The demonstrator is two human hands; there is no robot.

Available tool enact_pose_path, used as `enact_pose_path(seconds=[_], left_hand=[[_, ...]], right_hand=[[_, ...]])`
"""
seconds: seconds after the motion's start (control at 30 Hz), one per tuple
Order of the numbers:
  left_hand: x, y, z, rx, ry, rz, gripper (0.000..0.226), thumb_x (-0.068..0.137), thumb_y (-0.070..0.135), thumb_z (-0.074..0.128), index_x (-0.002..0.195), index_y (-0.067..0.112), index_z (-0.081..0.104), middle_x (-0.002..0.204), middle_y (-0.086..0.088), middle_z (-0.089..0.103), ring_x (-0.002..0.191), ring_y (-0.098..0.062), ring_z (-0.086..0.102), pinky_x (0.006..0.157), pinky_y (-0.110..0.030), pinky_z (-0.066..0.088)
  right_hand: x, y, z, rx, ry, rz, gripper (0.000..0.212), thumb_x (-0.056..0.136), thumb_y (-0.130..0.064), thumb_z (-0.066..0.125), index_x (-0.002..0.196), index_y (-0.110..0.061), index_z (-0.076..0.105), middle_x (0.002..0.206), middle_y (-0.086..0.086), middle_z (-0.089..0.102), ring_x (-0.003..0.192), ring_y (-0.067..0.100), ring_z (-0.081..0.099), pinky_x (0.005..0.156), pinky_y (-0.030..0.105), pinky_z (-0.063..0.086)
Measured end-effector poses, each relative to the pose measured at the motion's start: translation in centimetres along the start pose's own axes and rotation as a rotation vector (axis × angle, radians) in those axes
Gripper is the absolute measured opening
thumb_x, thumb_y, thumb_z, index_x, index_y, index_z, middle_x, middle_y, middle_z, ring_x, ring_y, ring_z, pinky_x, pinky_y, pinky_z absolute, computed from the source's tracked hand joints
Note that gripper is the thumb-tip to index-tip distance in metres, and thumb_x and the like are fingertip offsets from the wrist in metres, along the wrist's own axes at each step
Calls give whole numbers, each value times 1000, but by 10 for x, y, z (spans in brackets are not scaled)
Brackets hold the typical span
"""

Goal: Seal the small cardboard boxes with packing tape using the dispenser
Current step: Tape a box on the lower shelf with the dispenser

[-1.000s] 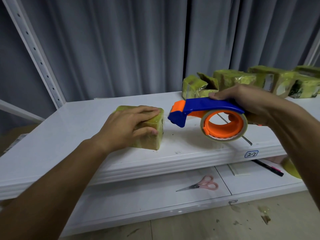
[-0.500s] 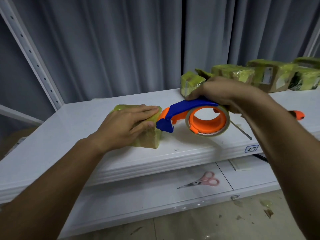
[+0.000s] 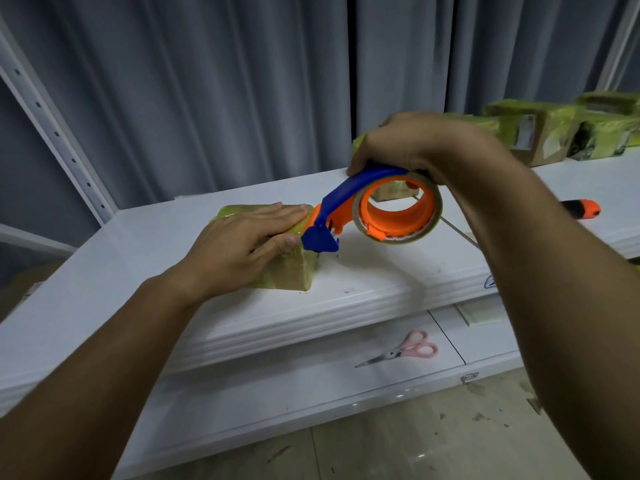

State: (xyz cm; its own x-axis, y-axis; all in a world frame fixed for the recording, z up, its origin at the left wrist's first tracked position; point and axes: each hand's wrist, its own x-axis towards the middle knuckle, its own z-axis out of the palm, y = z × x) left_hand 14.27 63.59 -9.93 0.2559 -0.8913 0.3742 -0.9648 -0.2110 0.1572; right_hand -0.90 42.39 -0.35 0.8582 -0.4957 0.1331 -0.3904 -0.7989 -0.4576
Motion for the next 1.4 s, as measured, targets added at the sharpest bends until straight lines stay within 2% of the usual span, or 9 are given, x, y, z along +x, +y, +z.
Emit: enact_pose_path(seconds=[0.1, 0.27, 0.57, 0.7, 0.93, 1.07, 1.23, 1.3, 1.4], left_hand=[[-1, 1, 0, -7, 18, -7, 53, 96, 64, 30, 146, 50, 40, 134, 53, 28, 133, 17, 25, 99, -10, 25], [-2, 1, 1, 11, 36, -34, 53, 96, 69, 29, 144, 52, 42, 145, 37, 38, 137, 11, 29, 107, -24, 32], [-2, 5, -1, -19, 42, -18, 53, 94, 62, 33, 144, 49, 46, 141, 40, 37, 135, 12, 31, 102, -12, 25], [-3, 5, 1, -22, 87, -3, 53, 94, 62, 34, 143, 48, 48, 139, 44, 36, 134, 14, 31, 100, 3, 15], [-3, 9, 0, -56, 114, -96, 50, 90, 68, 40, 137, 55, 52, 137, 43, 47, 137, 13, 36, 106, -26, 39], [0, 17, 2, -132, 172, -133, 60, 82, 76, 44, 129, 46, 63, 134, 33, 57, 135, 5, 43, 114, -41, 36], [7, 23, 2, -223, 337, -248, 33, 83, 64, 61, 95, 34, 68, 118, 17, 58, 118, -12, 51, 98, -35, 43], [10, 27, 0, -104, 414, -378, 41, 82, 73, 55, 89, 34, 67, 114, 11, 60, 116, -20, 51, 96, -36, 41], [15, 33, -1, 33, 326, -638, 70, 74, 91, 41, 111, 35, 64, 129, 1, 60, 123, -33, 47, 101, -47, 39]], right_hand=[[-7, 11, 2, 114, -26, 76, 26, 85, -40, 70, 74, -17, 66, 57, -3, 69, 47, 10, 60, 63, 28, 52], [-15, 5, -16, 42, -65, 122, 25, 88, -41, 68, 82, -18, 64, 57, -5, 68, 46, 10, 63, 52, 24, 44], [-4, -58, 0, -395, -30, -46, 20, 83, -32, 68, 73, -17, 58, 70, 2, 63, 46, 13, 56, 41, 18, 37], [1, -39, 15, -217, 86, 53, 24, 76, -37, 72, 73, -16, 60, 67, 2, 62, 57, 16, 56, 46, 24, 35], [-13, -27, -7, -97, 111, 99, 28, 77, -44, 73, 79, -20, 59, 74, 1, 65, 63, 18, 60, 48, 28, 42], [-27, -12, 1, 33, 214, 146, 26, 78, -41, 71, 83, -17, 61, 81, 6, 66, 69, 23, 62, 61, 36, 50], [-34, -6, 7, 66, 279, 160, 28, 79, -42, 69, 88, -16, 64, 80, 6, 67, 71, 25, 63, 63, 38, 51], [-36, -2, 2, 86, 313, 159, 28, 80, -40, 68, 86, -13, 67, 80, 7, 68, 72, 27, 64, 66, 40, 54], [-37, 1, 0, 99, 337, 159, 28, 82, -40, 68, 85, -12, 67, 80, 8, 69, 74, 29, 66, 66, 41, 55]])
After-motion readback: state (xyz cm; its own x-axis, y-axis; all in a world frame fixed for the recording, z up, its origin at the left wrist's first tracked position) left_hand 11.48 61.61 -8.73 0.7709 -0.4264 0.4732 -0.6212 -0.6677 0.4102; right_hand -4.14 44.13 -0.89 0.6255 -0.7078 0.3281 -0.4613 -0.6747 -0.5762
